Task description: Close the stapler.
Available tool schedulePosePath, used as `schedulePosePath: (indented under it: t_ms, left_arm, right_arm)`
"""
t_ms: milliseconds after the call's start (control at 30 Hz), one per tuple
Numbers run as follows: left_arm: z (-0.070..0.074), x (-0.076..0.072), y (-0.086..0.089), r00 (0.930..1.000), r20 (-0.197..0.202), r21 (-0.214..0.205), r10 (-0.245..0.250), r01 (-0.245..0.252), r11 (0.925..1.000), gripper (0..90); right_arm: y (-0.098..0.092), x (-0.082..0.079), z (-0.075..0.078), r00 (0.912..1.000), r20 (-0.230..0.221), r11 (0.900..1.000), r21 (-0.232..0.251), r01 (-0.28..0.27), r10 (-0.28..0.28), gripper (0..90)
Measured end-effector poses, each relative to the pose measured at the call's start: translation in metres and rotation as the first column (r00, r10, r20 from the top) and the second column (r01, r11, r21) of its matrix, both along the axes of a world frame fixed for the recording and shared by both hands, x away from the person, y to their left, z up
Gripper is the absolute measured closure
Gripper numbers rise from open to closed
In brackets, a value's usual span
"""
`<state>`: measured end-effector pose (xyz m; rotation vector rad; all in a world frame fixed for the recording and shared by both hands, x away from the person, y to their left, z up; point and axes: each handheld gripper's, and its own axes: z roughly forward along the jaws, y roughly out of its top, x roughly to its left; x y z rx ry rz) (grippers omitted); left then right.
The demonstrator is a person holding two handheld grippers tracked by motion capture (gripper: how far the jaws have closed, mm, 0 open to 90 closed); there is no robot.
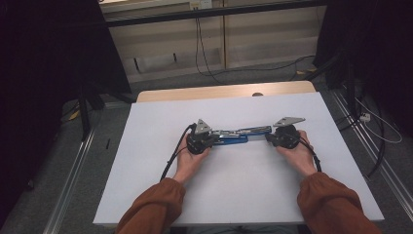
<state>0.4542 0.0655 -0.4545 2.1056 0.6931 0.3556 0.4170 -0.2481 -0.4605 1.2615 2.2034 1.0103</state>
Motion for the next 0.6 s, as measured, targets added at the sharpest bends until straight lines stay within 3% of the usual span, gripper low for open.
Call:
schedulePosePath:
  t_ms: [200,600]
  left_arm:
    - [0.0000,-0.0001,-0.0001,1.0000,0.003,0.001,0.001,-0.001,1.0000,90.0]
    - [-0.0002,-0.0003,-0.0003,0.9999,0.016,0.008,-0.005,0.004,1.0000,90.0]
  right_arm:
    - [0.0004,-0.0003,0.0006,1.0000,0.004,1.0000,0.009,0.001,-0.001,90.0]
    - [0.0009,-0.0017,0.0055,0.9971,0.074,0.9990,0.042,0.014,-0.017,90.0]
